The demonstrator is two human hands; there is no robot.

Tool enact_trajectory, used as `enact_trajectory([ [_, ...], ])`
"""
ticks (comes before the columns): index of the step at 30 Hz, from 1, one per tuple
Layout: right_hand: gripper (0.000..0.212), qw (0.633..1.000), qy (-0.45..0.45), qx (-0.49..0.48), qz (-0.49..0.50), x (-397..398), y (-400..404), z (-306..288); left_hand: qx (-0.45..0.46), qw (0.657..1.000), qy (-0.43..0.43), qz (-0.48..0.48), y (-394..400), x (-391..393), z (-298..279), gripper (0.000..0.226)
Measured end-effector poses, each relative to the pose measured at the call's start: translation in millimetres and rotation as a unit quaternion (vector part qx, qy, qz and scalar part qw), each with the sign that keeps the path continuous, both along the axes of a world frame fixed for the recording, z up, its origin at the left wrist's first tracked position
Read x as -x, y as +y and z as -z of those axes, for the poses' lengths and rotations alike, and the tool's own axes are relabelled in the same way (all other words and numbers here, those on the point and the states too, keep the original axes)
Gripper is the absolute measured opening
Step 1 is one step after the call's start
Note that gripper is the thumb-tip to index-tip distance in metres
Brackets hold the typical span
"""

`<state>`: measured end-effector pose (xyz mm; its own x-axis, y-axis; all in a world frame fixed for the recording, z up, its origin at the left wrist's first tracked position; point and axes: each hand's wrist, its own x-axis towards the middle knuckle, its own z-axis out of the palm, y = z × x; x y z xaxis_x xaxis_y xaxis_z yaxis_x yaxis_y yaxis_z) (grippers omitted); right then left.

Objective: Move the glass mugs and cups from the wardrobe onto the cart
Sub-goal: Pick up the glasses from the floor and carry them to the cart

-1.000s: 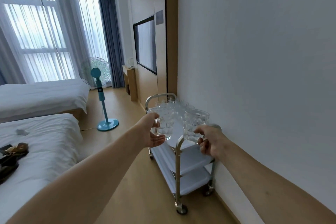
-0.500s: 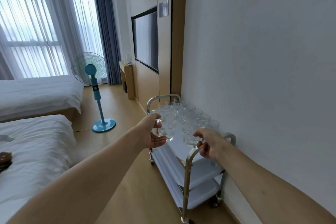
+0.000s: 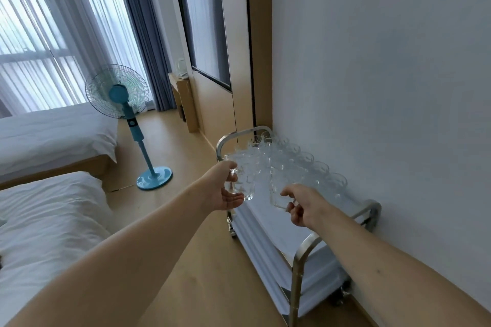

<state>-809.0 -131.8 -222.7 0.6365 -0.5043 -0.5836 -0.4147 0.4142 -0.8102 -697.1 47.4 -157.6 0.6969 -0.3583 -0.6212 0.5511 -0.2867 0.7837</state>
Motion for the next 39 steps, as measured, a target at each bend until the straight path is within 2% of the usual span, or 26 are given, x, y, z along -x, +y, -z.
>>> enact_trajectory([
  [8, 0.017, 0.998, 0.056, -0.03, 0.03, -71, -6, 51, -0.04, 0.997, 0.054, 0.032, -17, -75, 57, 0.035],
  [20, 0.022, 0.981, 0.086, -0.05, 0.169, -166, -1, 101, -0.056, 0.989, 0.064, 0.12, -53, -220, 115, 0.034],
  [31, 0.022, 0.949, 0.12, -0.091, 0.278, -202, 19, 143, -0.074, 0.972, 0.108, 0.197, -87, -288, 170, 0.032],
  [39, 0.021, 0.943, 0.155, -0.083, 0.282, -231, -12, 174, -0.082, 0.963, 0.131, 0.22, -119, -313, 207, 0.04],
])
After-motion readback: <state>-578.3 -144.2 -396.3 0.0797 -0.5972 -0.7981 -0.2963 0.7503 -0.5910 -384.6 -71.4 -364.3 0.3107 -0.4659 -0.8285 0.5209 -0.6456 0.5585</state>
